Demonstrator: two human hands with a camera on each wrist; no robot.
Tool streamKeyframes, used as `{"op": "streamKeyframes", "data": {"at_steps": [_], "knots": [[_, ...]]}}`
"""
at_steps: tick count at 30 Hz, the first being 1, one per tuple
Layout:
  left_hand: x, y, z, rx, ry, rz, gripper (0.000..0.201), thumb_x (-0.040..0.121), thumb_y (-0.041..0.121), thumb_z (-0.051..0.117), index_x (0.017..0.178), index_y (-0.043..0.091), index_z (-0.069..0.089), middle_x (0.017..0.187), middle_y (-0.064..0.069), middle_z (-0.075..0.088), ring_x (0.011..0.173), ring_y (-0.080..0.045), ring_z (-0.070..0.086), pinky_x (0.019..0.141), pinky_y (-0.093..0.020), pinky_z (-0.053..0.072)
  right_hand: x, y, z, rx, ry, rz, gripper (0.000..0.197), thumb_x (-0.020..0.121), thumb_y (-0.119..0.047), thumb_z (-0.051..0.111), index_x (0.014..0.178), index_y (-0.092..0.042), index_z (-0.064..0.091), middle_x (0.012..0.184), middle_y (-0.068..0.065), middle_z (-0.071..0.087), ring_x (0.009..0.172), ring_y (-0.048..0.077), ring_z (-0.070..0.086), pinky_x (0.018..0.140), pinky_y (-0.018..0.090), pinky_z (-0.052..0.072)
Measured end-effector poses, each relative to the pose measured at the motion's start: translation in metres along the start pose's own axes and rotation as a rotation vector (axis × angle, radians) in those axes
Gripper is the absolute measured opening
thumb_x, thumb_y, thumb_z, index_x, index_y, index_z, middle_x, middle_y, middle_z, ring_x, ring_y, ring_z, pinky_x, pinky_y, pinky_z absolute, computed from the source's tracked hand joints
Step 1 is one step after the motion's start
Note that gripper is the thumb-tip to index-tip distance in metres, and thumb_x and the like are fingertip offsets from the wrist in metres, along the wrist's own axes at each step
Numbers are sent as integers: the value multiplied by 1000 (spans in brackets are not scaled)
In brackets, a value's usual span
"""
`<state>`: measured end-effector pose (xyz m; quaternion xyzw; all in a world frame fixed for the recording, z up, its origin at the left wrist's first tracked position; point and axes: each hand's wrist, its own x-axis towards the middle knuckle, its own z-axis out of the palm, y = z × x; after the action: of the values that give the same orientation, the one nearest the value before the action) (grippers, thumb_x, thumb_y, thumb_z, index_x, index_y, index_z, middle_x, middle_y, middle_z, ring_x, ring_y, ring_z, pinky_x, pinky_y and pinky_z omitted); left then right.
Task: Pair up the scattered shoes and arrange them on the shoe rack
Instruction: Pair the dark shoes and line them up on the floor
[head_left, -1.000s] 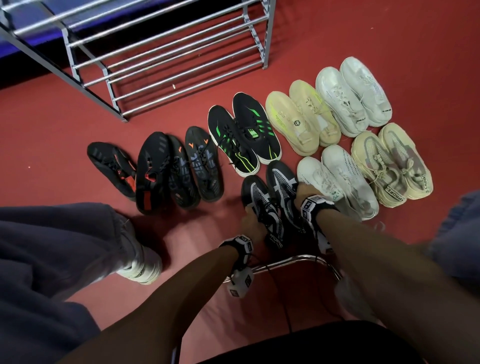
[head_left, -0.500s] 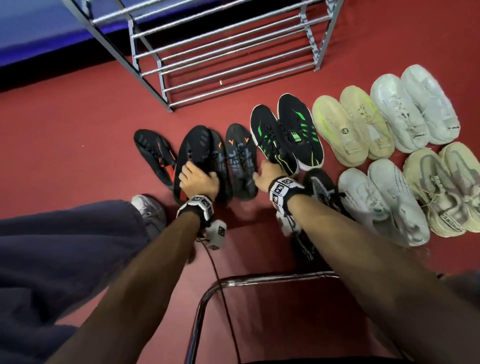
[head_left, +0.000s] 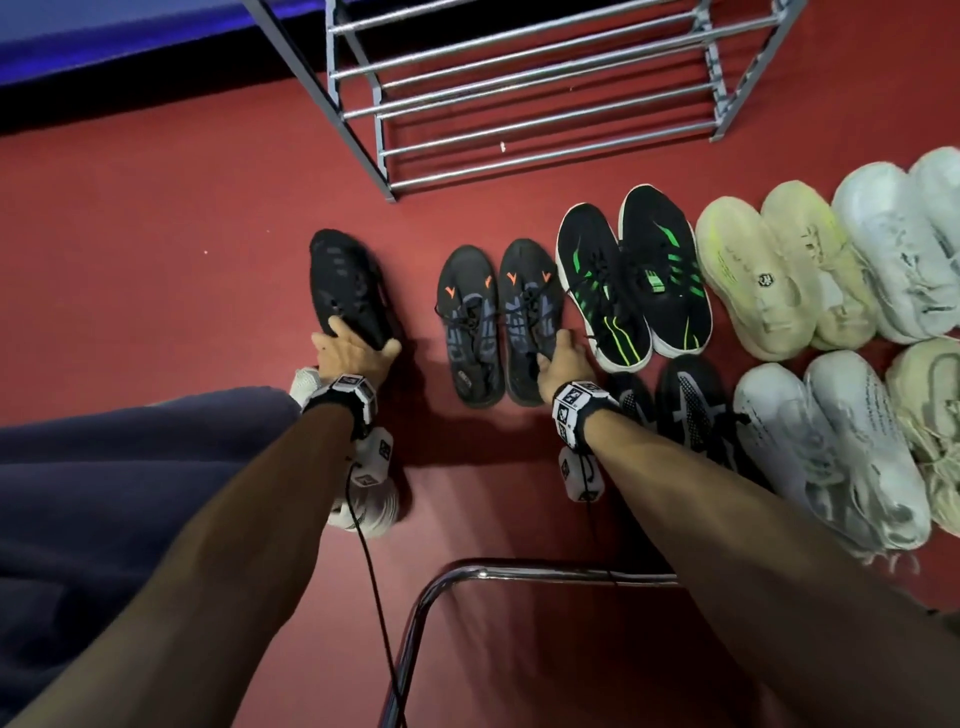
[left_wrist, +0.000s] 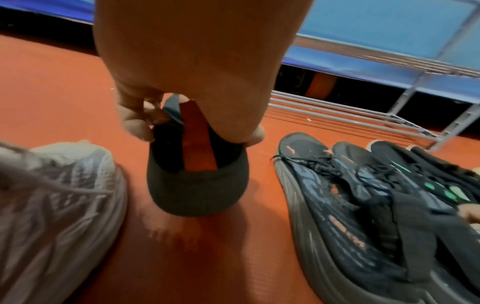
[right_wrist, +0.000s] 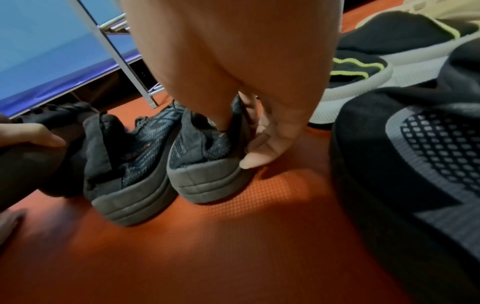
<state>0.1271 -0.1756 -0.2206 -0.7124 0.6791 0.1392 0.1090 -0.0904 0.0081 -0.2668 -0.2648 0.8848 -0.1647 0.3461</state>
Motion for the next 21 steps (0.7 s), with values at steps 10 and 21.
{"op": "streamKeyframes", "data": {"at_steps": [10, 21], "knots": [[-67, 74, 58, -129, -249, 239, 55, 105, 39, 41, 135, -7, 37, 128, -29, 59, 116, -46, 60, 91, -45, 47, 2, 3, -3, -16, 137, -89, 17, 98, -16, 49, 112, -8, 54, 115, 15, 60, 108, 35, 58, 80, 41, 47], [-46, 94, 41, -92, -365, 300, 43, 101, 20, 46, 134, -7, 44, 131, -30, 58, 120, -47, 59, 96, -44, 47, 34, -29, -41, -138, 51, -41, 17, 93, -18, 55, 105, -10, 65, 111, 15, 67, 103, 38, 64, 80, 39, 51]]}}
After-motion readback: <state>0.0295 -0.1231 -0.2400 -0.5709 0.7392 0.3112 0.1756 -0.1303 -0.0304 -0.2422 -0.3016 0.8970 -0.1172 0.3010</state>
